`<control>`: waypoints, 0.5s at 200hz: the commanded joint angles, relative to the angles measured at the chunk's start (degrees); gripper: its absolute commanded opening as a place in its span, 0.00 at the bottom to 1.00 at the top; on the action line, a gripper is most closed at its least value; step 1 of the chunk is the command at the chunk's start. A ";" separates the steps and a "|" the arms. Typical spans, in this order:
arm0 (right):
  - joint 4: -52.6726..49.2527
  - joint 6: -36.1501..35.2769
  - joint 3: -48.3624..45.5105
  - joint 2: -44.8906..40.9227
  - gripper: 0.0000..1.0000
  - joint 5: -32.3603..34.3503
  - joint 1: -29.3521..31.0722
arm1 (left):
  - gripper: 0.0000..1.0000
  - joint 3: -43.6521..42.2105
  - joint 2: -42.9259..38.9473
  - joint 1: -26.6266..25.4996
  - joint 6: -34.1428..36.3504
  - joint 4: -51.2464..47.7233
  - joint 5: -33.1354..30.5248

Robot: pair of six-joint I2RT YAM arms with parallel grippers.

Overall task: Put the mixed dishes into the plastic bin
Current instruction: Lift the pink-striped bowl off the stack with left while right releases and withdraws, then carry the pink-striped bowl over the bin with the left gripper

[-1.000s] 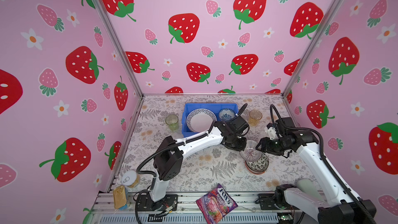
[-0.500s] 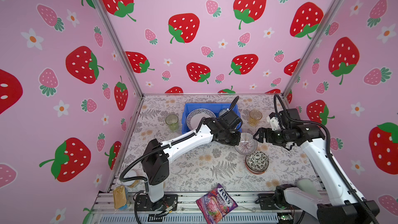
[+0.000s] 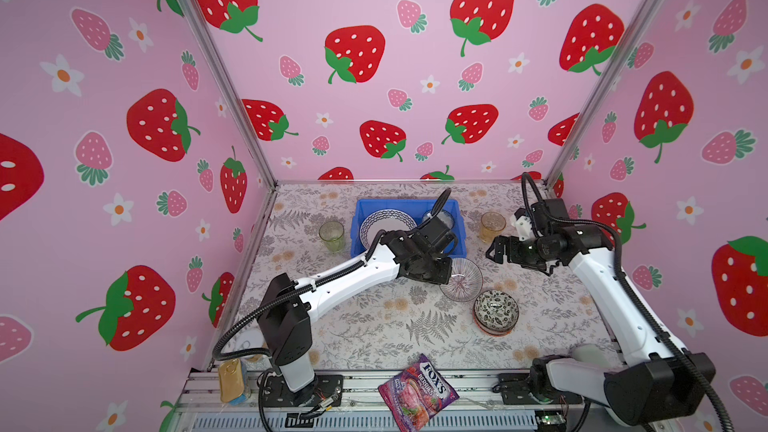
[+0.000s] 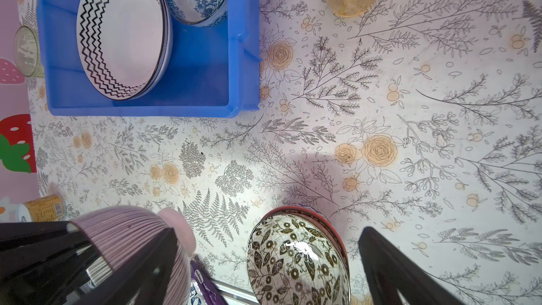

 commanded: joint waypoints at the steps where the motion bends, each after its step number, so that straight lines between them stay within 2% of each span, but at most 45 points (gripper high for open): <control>1: 1.05 -1.77 1.29 0.88 0.99 -0.97 -0.22 | 0.00 0.40 -1.88 0.93 -0.44 0.95 -0.60; 100: 2.43 -2.39 0.75 2.11 0.99 0.57 -0.54 | 0.00 3.27 0.17 6.18 2.50 0.79 1.11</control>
